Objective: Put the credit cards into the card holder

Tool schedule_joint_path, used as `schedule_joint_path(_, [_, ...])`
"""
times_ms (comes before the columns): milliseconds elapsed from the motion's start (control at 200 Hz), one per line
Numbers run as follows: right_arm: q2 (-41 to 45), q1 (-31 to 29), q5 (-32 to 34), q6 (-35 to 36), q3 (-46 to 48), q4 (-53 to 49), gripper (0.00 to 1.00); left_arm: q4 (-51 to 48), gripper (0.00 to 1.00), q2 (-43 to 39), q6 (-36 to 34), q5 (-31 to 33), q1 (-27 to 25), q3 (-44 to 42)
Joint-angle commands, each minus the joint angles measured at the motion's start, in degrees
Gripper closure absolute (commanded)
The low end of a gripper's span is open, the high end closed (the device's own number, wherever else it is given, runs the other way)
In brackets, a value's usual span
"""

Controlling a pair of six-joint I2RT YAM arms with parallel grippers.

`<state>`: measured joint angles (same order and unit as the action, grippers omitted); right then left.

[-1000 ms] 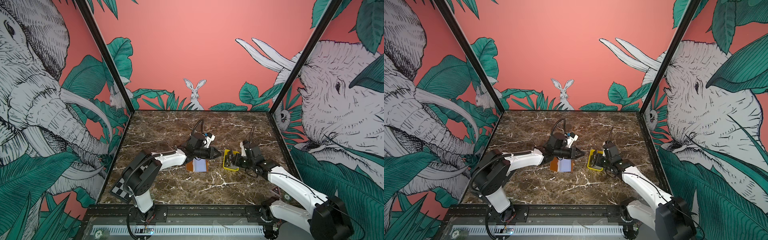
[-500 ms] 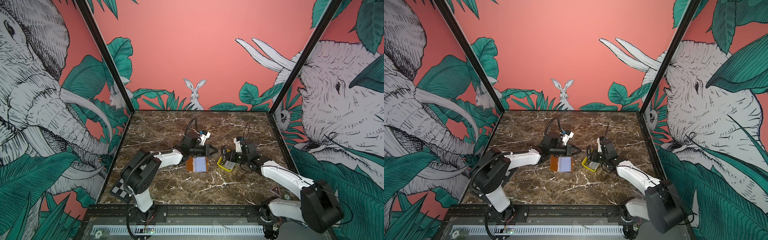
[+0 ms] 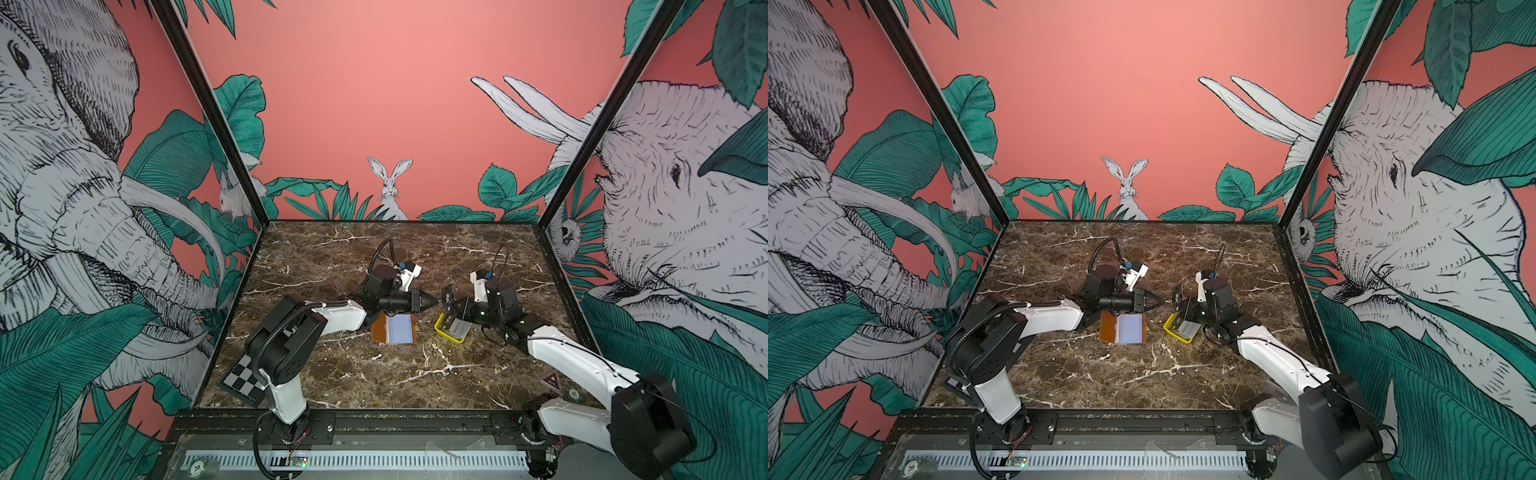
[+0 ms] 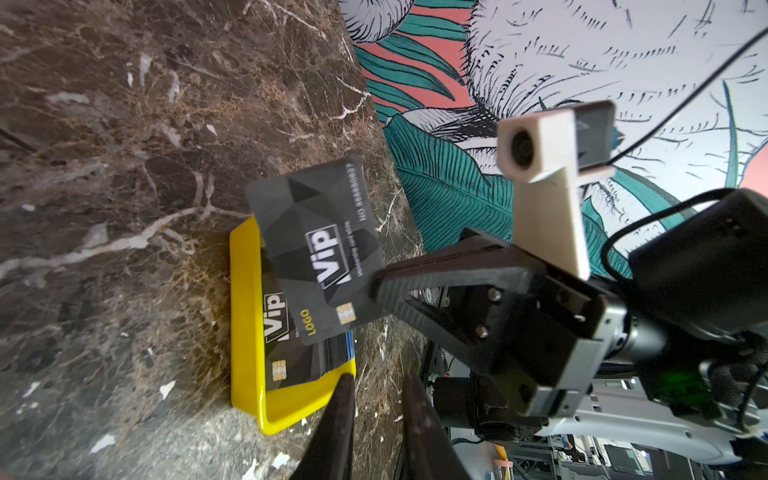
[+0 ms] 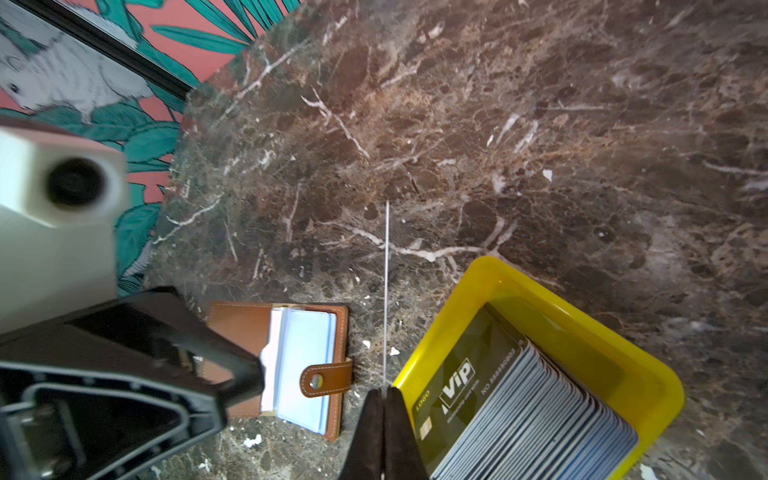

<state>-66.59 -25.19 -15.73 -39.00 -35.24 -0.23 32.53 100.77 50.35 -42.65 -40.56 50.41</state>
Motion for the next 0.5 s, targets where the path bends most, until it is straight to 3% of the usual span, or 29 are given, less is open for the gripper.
schedule_joint_path(0, [3.5,0.1,-2.2,-2.1,0.7,2.3,1.00,4.3,0.75,-3.9,3.5,-1.5,1.5,-2.4])
schedule_joint_path(495, [6.0,4.7,-16.4,-5.9,-1.6,5.3,1.00,14.7,0.60,-5.5,13.4,-6.2,6.3,-6.5])
